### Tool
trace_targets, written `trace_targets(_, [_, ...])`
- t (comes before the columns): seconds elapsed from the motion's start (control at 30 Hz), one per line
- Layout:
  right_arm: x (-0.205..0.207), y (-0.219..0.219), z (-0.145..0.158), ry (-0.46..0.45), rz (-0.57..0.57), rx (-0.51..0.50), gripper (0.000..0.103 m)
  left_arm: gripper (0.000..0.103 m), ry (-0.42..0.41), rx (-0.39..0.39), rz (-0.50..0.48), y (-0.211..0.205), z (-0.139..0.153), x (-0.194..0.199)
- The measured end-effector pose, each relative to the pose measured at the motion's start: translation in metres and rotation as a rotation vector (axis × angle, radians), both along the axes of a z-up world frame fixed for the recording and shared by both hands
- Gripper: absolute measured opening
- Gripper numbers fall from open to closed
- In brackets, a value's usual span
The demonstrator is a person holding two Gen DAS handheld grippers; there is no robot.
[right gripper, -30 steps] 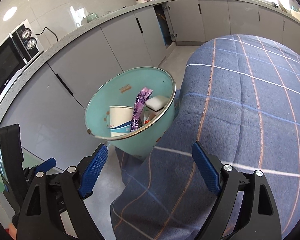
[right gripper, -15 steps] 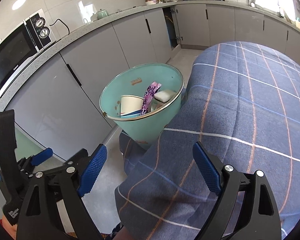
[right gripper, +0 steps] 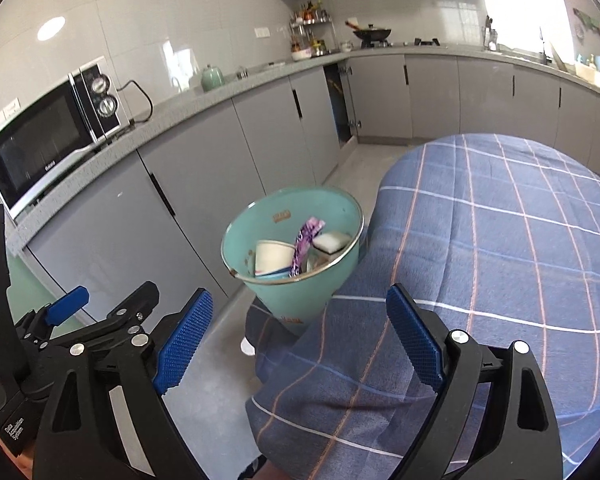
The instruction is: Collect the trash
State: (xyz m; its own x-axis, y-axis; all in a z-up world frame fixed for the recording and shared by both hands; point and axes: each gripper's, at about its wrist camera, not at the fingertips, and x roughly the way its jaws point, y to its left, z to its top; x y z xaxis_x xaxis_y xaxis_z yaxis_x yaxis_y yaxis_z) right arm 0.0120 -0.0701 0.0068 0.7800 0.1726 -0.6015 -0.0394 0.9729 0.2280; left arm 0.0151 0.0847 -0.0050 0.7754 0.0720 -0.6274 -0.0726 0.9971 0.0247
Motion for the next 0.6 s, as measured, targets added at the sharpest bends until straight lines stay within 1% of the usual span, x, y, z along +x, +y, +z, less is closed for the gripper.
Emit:
trace_targets(0.1, [-0.006, -0.001, 0.010, -0.030, -0.004, 0.006, 0.088, 0.097, -0.025, -0.014, -0.002, 0.001, 0.011, -0.006])
trace_targets(0.27, [-0.019, -0.004, 0.027, -0.118, -0.019, 0.012, 0.090, 0.097, -0.098, -0.004, -0.002, -0.002, 0.028, -0.022])
trace_targets(0.37, [-0.028, -0.003, 0.036, -0.178, -0.023, 0.005, 0.090, 0.097, -0.136, -0.022, -0.010, -0.002, 0.036, -0.028])
trace_targets(0.47, [-0.035, -0.005, 0.043, -0.226, -0.022, 0.010, 0.091, 0.097, -0.195, -0.011, -0.011, -0.003, 0.046, -0.036])
trace_targets(0.6, [-0.043, -0.008, 0.052, -0.288, -0.030, 0.022, 0.092, 0.097, -0.295, 0.020, -0.020, -0.006, 0.058, -0.049])
